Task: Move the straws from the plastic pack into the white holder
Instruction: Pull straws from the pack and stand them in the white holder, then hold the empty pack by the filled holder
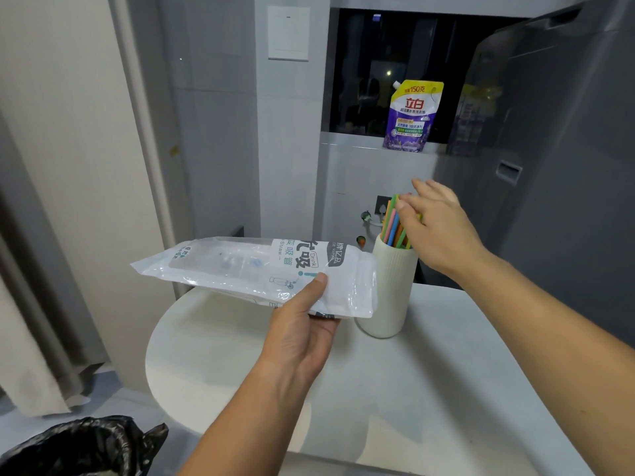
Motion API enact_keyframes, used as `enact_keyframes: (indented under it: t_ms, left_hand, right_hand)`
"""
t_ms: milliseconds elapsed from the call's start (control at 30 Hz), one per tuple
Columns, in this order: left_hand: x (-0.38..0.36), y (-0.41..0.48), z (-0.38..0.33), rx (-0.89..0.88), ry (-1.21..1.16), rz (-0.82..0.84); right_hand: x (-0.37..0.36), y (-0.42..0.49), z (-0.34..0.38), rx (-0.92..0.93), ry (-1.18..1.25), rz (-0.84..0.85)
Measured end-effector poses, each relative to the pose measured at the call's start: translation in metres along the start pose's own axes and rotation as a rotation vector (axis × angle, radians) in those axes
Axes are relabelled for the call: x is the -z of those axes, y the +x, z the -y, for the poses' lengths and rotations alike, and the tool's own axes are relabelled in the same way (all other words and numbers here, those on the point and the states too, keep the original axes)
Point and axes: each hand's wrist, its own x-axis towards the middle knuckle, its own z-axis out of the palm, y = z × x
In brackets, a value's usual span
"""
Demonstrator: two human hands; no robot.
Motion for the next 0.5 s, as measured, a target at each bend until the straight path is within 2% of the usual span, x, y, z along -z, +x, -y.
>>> enact_keyframes:
  t_ms: [133,167,233,300,367,433,500]
  left_hand:
    - [-0.001,-0.003,0.000,0.012,0.007,0.039]
    - [-0.001,-0.003,0.000,0.014,0.001,0.045]
    - [-0.001,-0.004,0.000,0.019,-0.019,0.053]
    - [0.000,-0.004,-0.002,0.012,-0.018,0.060]
    - [0.000,-0.003,-0.001,0.015,-0.005,0.072]
    - [0.002,-0.002,0.003,0.023,0.029,0.085]
    - [0.003,-0.003,0.009,0.023,0.096,0.100]
  right_hand:
    - [0.003,-0.004,0.002,-0.013,0.018,0.031]
    - [0.005,-0.006,0.001,0.007,0.038,-0.029]
    - [0.011,-0.016,0.004,0.055,0.080,-0.268]
    - [0.013,-0.029,0.013,-0.045,0.282,-0.403]
    - [0.013,-0.047,0.029,-0.270,0.620,-0.255]
    - [0.007,-0.067,0.042,-0.461,0.861,0.015]
    - [-0.002,-0.082,0.049,-0.521,1.011,0.189]
